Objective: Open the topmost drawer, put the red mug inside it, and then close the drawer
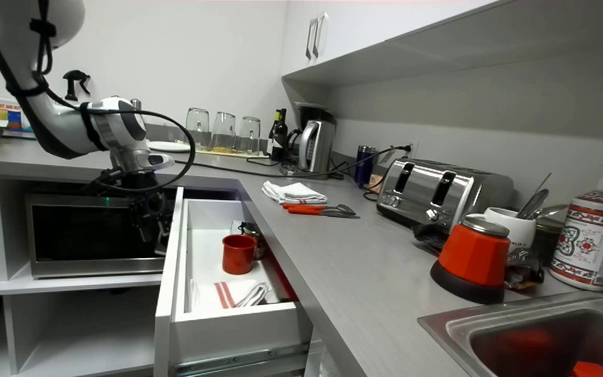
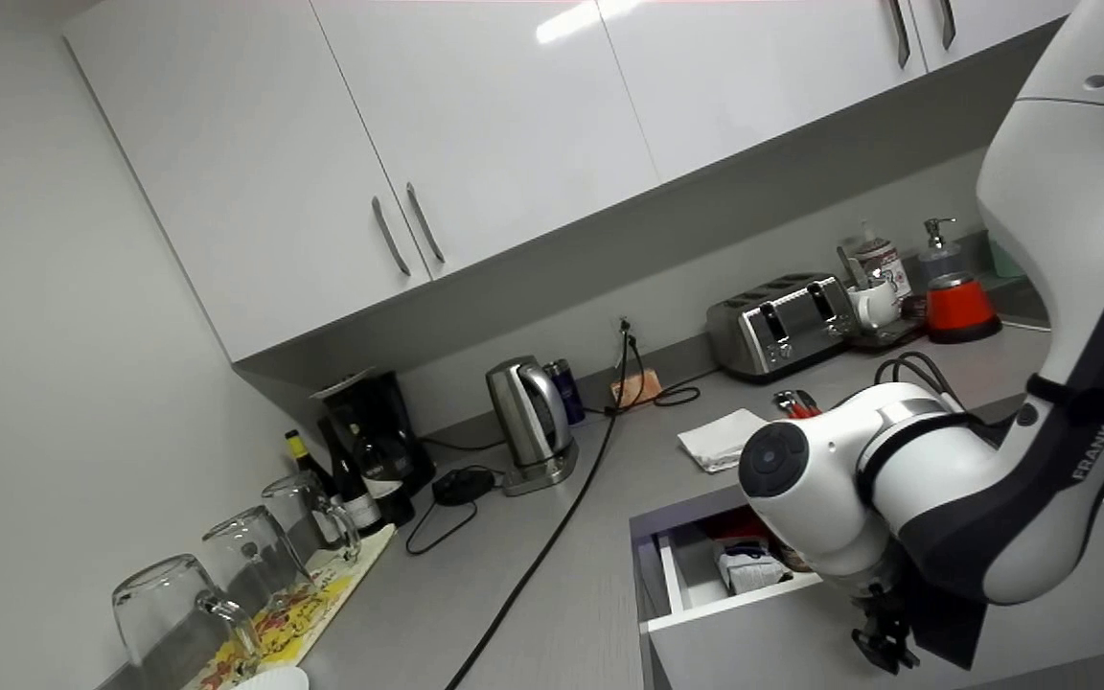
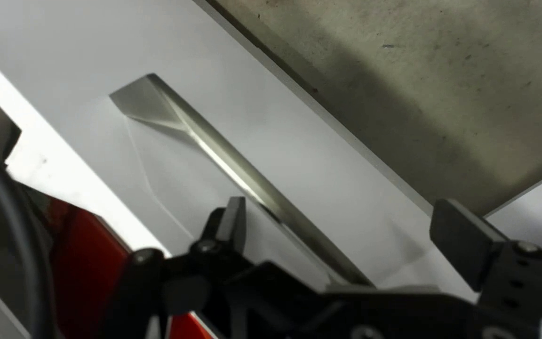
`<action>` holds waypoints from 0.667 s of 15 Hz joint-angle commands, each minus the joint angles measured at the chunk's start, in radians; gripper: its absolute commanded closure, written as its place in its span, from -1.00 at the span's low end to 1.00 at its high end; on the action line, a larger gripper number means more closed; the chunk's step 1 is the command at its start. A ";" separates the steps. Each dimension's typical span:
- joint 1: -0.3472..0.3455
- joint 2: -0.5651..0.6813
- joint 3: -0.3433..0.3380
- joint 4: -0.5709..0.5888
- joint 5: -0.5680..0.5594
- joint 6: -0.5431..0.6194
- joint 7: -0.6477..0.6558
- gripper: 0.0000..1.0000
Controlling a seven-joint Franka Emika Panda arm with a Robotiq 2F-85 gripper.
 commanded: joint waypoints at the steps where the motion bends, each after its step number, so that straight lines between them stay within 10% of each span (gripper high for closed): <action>1: -0.015 0.076 -0.033 0.134 0.030 -0.050 0.021 -1.00; 10: -0.100 0.234 -0.135 0.413 0.058 -0.123 0.110 -1.00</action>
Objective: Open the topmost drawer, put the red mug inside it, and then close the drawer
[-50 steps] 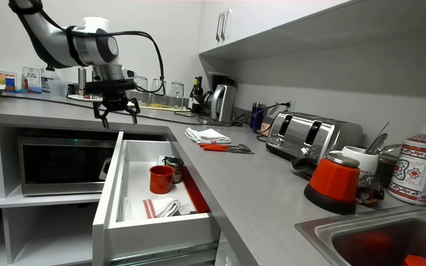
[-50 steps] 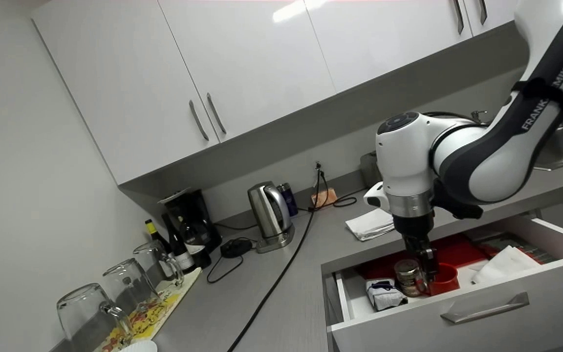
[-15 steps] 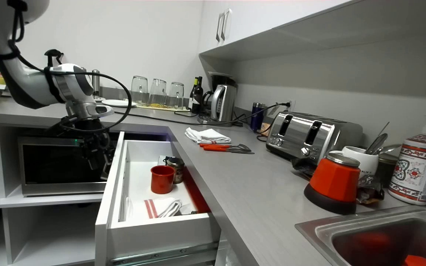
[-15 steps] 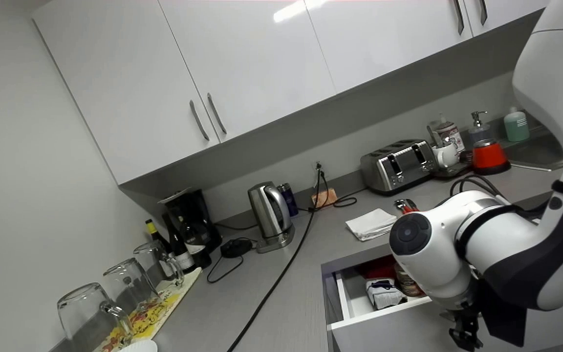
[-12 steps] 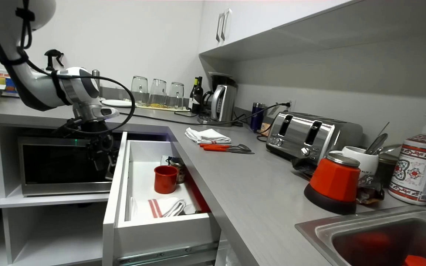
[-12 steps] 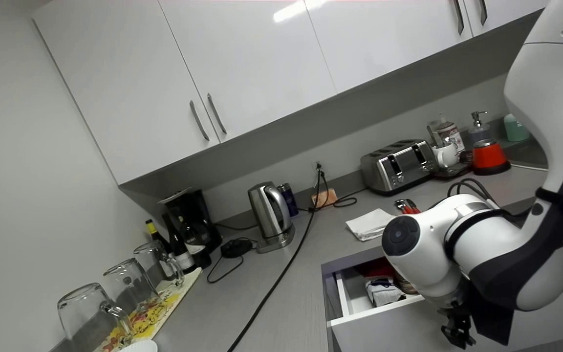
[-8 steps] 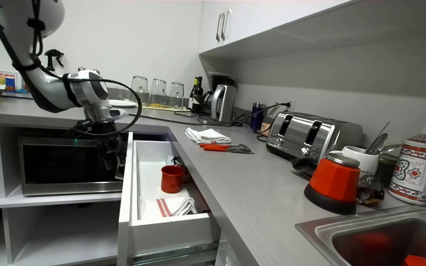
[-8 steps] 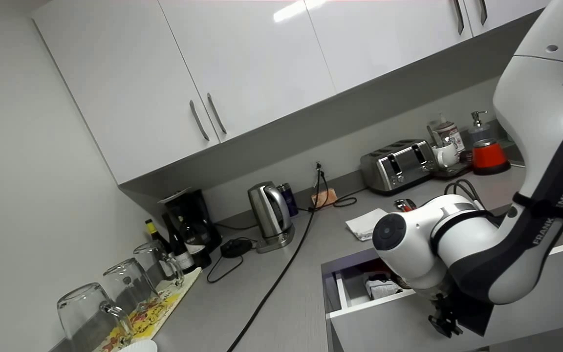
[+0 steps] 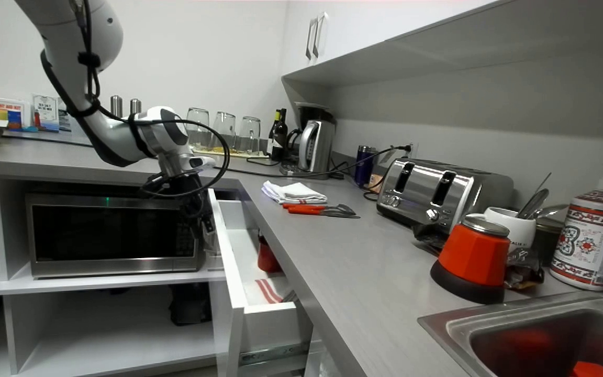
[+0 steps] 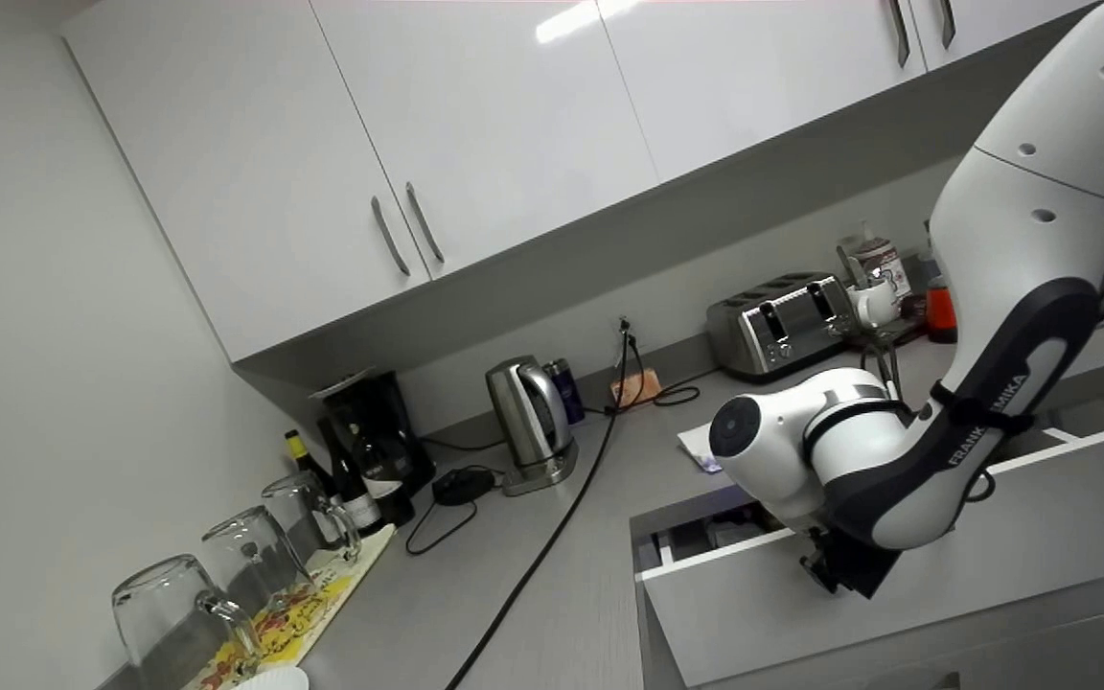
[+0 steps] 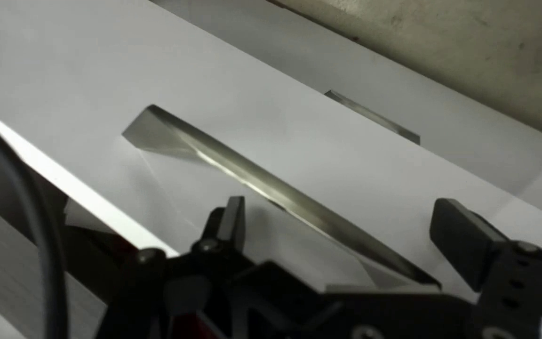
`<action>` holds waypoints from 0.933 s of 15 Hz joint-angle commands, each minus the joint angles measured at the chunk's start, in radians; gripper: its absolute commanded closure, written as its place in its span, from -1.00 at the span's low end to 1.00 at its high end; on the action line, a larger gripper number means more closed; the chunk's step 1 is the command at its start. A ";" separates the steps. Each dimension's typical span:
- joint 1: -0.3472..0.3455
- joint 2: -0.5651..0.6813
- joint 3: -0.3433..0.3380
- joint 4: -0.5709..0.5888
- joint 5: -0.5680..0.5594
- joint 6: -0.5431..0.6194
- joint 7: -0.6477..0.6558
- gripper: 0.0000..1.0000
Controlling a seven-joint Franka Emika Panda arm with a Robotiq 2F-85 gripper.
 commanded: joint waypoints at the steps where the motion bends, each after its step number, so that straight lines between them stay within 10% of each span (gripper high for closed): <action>1: -0.050 0.101 -0.052 0.191 0.026 -0.070 0.033 -1.00; 4: -0.065 0.086 -0.063 0.200 0.027 -0.055 0.052 -1.00; 14: 0.163 -0.238 -0.032 -0.312 -0.251 0.259 0.027 -1.00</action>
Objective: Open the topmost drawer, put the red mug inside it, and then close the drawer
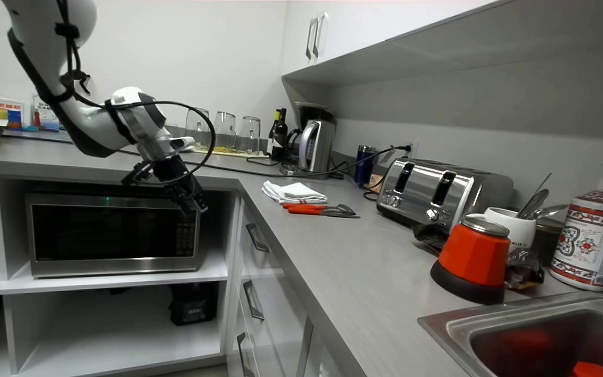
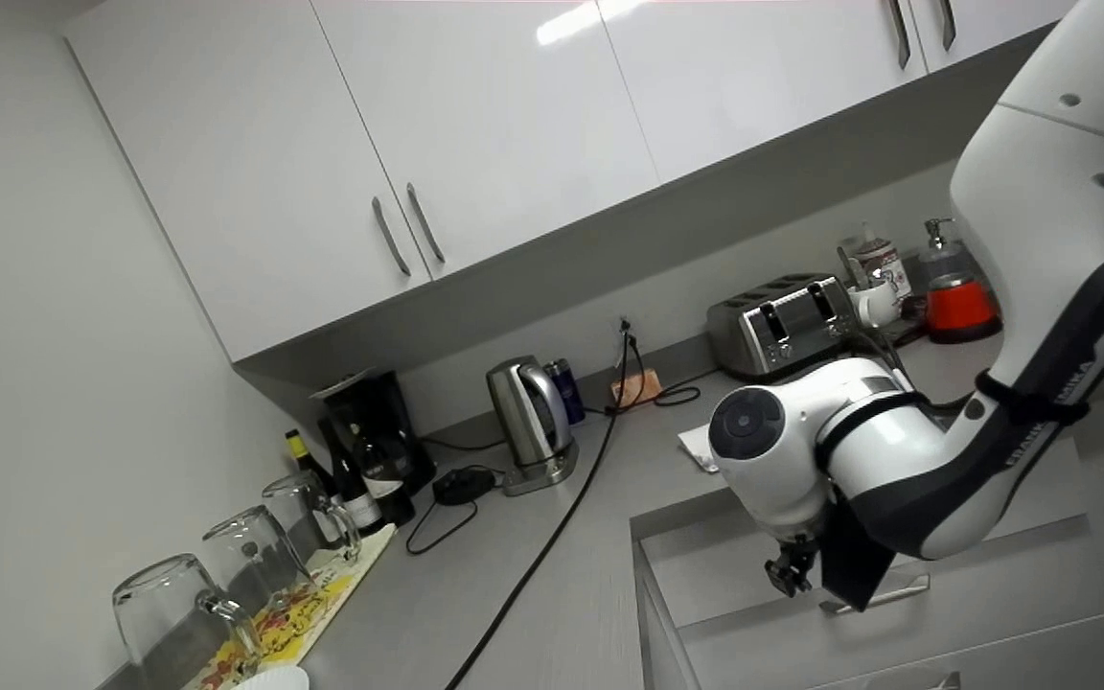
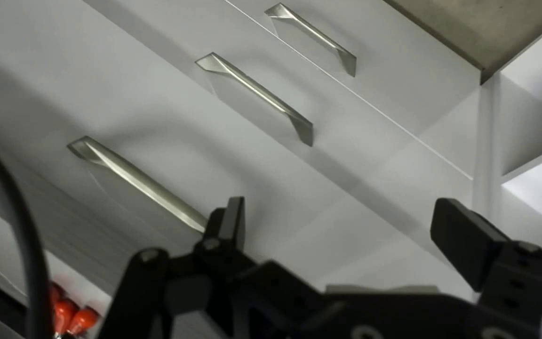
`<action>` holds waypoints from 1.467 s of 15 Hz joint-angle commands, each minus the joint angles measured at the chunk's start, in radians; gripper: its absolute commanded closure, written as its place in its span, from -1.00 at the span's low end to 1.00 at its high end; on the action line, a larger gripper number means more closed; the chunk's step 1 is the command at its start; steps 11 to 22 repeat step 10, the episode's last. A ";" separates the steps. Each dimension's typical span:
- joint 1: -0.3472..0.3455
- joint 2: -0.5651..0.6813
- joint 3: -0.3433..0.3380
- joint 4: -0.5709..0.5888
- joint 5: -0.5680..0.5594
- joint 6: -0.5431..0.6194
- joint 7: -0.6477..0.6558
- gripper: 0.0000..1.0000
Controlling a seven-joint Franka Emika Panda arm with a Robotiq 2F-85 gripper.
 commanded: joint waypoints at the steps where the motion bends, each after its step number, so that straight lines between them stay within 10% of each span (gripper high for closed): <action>1: 0.052 -0.177 0.027 -0.236 -0.136 0.039 -0.042 -1.00; 7: 0.005 -0.426 0.107 -0.516 -0.428 -0.002 -0.140 -1.00; 8: -0.027 -0.306 0.146 -0.373 -0.378 -0.026 -0.088 -1.00; 22: -0.058 -0.338 0.176 -0.401 -0.390 -0.029 -0.087 -1.00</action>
